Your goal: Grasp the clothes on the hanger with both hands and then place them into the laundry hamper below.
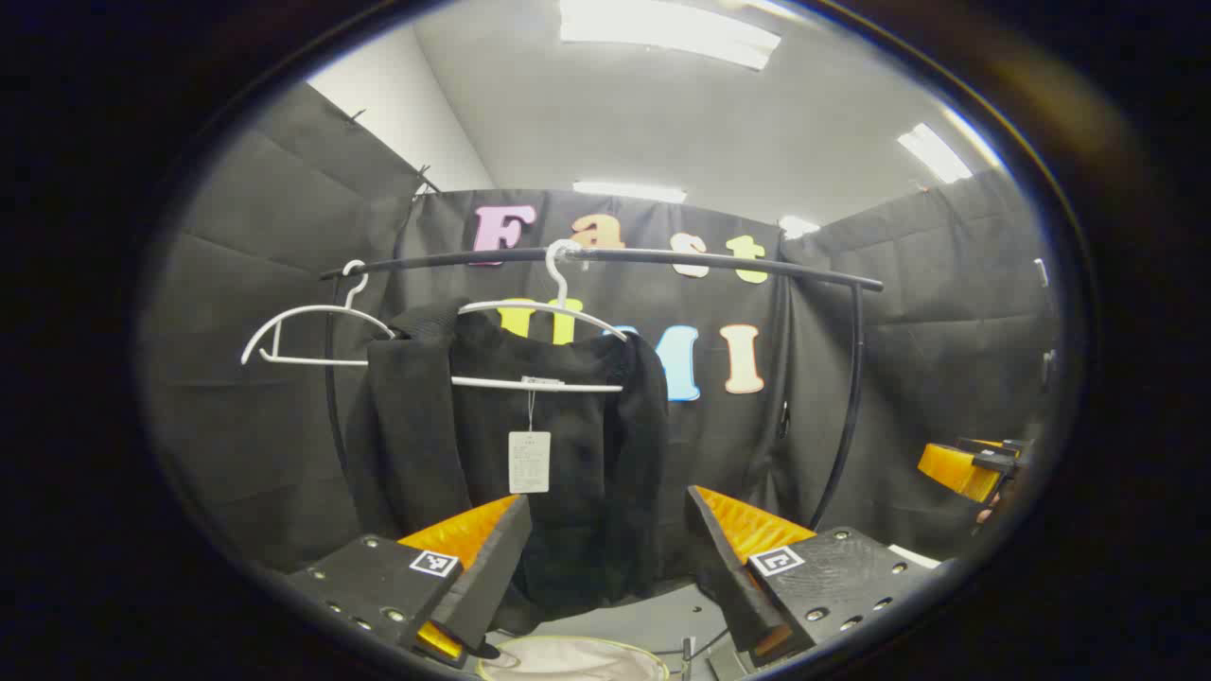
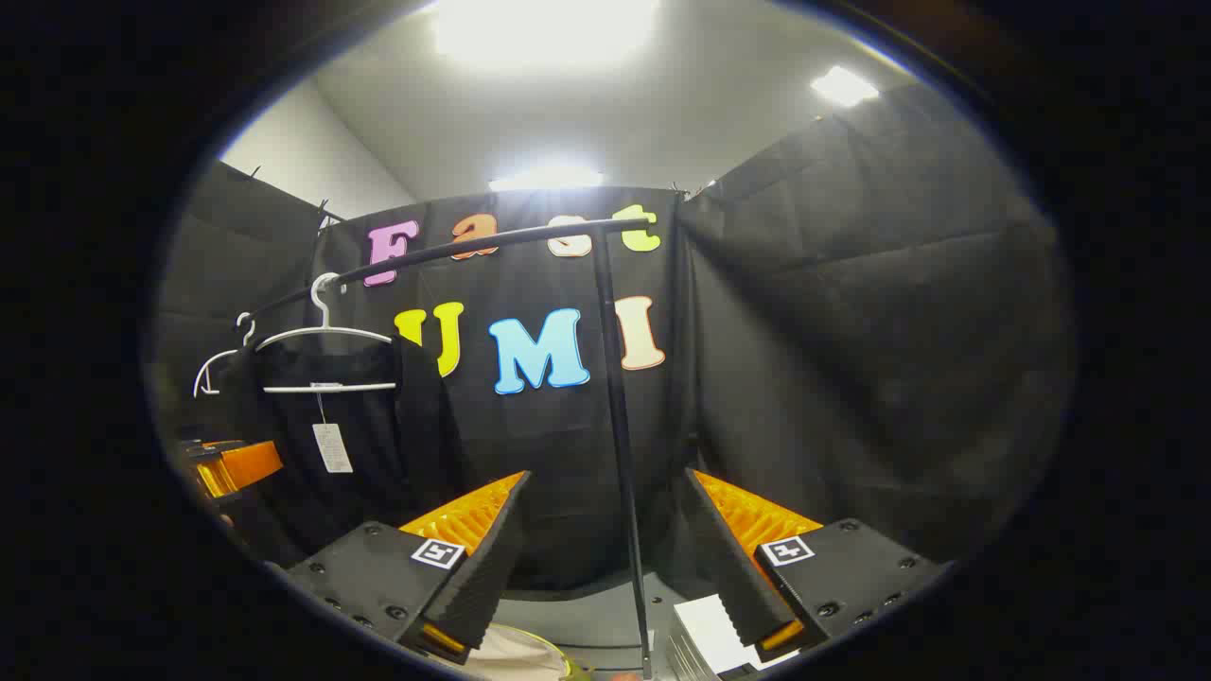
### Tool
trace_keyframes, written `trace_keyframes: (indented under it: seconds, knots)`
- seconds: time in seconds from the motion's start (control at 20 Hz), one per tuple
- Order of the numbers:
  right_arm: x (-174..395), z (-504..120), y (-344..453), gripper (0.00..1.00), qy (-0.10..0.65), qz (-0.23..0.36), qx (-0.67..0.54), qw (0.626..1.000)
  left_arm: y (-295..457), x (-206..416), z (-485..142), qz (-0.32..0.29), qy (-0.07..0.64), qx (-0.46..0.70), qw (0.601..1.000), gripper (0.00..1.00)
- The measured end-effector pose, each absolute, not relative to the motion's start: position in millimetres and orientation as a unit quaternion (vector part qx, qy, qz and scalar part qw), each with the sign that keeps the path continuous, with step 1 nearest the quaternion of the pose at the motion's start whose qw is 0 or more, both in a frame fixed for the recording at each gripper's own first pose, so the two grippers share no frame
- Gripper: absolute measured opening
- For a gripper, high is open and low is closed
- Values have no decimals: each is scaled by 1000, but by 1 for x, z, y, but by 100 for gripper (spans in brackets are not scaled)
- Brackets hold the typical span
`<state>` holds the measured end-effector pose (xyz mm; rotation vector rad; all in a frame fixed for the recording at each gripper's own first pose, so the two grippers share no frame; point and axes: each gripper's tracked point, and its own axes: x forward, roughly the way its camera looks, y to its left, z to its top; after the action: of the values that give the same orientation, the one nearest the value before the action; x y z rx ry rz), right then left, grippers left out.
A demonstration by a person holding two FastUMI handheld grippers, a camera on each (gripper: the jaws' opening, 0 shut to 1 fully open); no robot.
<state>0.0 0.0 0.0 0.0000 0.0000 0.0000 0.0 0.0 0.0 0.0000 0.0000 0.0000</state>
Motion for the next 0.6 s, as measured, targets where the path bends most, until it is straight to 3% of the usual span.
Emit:
trace_keyframes:
  seconds: [0.6]
  knots:
    - [6, -8, 31, 98, 18, 23, -1, 1000, 40, -10, -15, 41, 10, -37, 998, 94]
